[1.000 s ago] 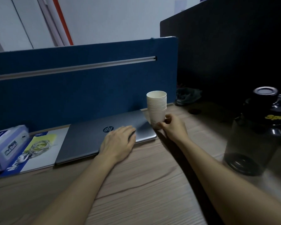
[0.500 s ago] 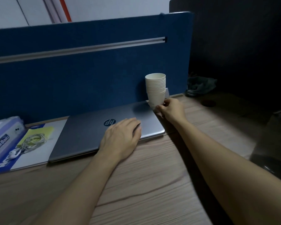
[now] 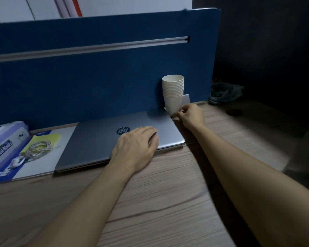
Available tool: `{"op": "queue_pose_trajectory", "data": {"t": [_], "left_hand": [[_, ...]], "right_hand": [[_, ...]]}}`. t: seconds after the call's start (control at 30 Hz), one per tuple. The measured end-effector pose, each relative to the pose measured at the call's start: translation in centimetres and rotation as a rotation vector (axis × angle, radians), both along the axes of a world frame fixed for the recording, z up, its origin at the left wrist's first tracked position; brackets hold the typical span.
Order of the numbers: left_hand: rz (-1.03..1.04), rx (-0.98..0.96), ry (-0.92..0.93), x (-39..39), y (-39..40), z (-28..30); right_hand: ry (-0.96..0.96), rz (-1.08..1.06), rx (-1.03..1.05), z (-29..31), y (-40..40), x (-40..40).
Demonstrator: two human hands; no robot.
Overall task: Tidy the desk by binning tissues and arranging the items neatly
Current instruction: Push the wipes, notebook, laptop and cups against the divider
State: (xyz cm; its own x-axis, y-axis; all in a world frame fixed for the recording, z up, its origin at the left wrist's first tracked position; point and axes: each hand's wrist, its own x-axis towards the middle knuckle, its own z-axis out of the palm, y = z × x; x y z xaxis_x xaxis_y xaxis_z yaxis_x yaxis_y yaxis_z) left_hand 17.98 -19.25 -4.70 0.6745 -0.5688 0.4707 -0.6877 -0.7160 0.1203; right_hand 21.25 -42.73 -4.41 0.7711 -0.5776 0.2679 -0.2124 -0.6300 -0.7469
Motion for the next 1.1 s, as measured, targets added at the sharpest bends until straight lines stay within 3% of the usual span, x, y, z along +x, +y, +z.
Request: {"op": "queue_pose_trajectory", "data": {"t": [0.33, 0.8, 0.93, 1.1], "left_hand": [[0.019, -0.056, 0.009, -2.1, 0.2, -0.1], [-0.063, -0.061, 0.038, -15.2, 0.4, 0.2], [-0.108, -0.035, 0.033, -17.9, 0.2, 0.1], [-0.163, -0.034, 0.012, -20.2, 0.1, 0.3]], "right_hand": [[0.035, 0.076, 0.106, -0.4, 2.0, -8.4], [0.021, 0.039, 0.084, 0.0, 3.5, -26.3], [-0.027, -0.026, 0.069, 0.2, 3.4, -30.7], [-0.153, -0.247, 0.206, 0.0, 2.0, -35.1]]}}
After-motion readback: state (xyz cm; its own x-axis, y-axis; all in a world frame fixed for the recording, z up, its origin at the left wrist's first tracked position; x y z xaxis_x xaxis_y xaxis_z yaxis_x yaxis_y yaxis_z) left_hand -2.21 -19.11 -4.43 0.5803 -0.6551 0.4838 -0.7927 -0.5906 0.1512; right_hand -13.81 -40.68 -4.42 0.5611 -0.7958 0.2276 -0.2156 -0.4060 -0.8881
